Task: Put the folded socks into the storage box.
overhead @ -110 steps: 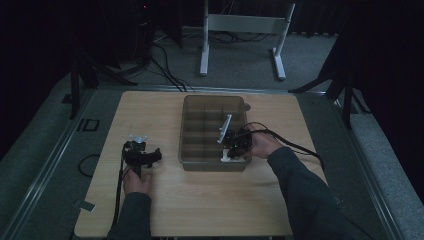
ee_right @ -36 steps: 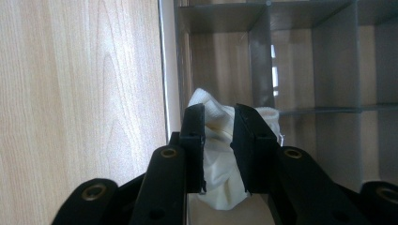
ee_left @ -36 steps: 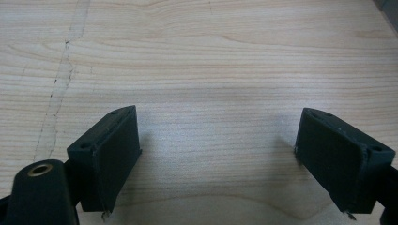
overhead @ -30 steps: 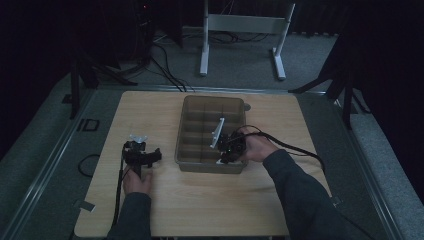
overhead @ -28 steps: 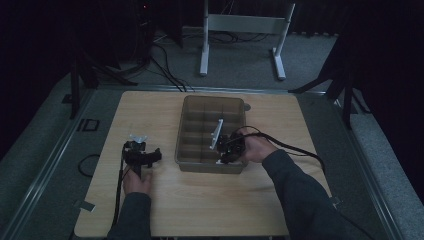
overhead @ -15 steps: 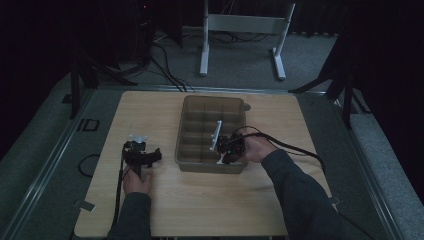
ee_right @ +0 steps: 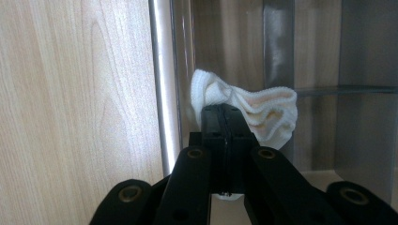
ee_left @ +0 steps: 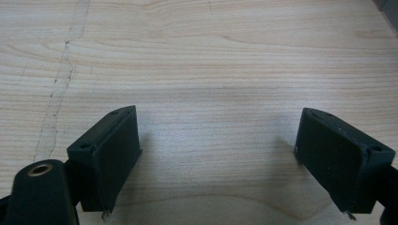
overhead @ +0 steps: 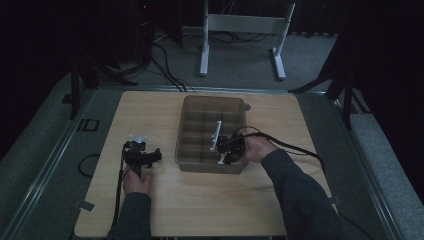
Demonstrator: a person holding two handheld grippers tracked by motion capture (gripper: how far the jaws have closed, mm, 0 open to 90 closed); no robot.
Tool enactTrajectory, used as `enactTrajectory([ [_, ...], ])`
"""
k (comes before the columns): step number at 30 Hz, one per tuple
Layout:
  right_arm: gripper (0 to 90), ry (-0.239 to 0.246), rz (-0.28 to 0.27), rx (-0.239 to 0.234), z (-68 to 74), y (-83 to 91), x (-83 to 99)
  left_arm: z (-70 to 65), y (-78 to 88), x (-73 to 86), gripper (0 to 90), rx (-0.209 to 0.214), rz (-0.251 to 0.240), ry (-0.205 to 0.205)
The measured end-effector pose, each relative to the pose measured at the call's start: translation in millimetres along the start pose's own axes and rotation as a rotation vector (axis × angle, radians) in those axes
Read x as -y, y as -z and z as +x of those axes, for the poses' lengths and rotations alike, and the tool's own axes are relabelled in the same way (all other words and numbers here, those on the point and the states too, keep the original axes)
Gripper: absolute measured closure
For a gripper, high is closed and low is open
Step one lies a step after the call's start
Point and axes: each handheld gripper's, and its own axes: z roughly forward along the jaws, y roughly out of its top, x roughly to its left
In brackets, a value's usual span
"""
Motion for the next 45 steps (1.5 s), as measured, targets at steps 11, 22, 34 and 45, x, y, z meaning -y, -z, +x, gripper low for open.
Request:
enactTrajectory([
  [11,90.0,-0.007,0.031,-0.001,-3.1,-6.5,1.7,0.0,0.0,0.0,14.5,0.000,0.000,0.000],
  [22,90.0,-0.005,0.087,-0.014,-4.7,-26.1,-1.9,0.0,0.0,0.0,14.5,0.000,0.000,0.000],
  [34,90.0,-0.028,0.138,-0.042,-11.8,-34.4,-2.1,-0.1,0.0,0.0,14.5,0.000,-0.001,0.000],
  [45,90.0,-0.014,0.138,0.014,-16.1,-32.6,1.7,0.0,-0.1,0.0,14.5,0.000,-0.001,0.000],
])
